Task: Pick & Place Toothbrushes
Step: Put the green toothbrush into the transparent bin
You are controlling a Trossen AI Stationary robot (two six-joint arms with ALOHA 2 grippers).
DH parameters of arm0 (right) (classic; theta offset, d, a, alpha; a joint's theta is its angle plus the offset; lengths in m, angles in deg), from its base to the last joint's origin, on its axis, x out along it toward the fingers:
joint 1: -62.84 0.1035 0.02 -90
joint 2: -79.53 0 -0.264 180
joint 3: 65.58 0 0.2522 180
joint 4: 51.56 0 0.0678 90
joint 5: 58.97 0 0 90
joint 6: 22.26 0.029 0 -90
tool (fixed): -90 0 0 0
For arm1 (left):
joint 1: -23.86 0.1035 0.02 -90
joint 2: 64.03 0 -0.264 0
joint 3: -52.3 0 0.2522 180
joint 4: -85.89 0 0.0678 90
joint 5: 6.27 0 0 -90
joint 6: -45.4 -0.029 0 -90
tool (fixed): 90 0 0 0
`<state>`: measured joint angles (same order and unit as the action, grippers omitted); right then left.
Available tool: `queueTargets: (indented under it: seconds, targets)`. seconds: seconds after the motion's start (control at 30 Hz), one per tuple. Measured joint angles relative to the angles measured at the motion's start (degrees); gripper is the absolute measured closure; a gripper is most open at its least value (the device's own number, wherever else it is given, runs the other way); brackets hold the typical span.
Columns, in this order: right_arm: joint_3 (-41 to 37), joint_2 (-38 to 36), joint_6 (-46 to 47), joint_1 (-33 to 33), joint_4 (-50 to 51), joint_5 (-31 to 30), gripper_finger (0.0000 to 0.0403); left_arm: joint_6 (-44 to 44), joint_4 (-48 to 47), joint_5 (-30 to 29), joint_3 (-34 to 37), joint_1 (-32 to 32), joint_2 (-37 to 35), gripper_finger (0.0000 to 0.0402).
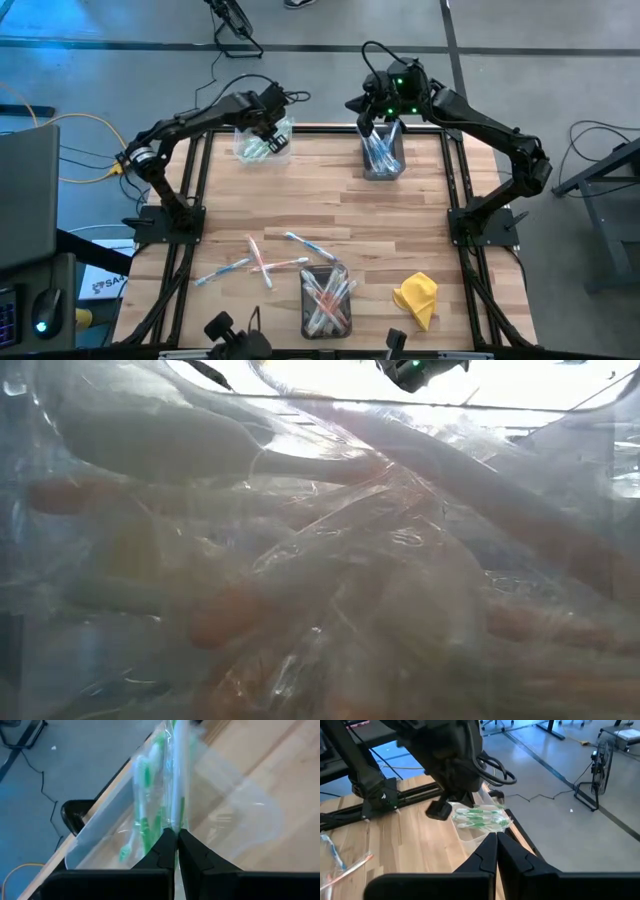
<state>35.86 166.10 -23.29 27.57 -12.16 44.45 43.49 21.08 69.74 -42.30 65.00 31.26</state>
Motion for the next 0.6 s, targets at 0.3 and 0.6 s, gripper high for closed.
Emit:
queueTargets:
  seconds: [0.3, 0.6]
  targets:
    - [-0.01, 0.00, -0.34, 0.00, -1.04, -0.01, 0.0400, -0.88, 6.27, 1.69, 5.48, 5.39, 0.00, 0.0400]
    - [0.01, 0.00, -0.34, 0.00, -1.04, -0.01, 0.0401, -2.57, 9.02, 3.20, 6.85, 7.66, -0.02, 0.0400]
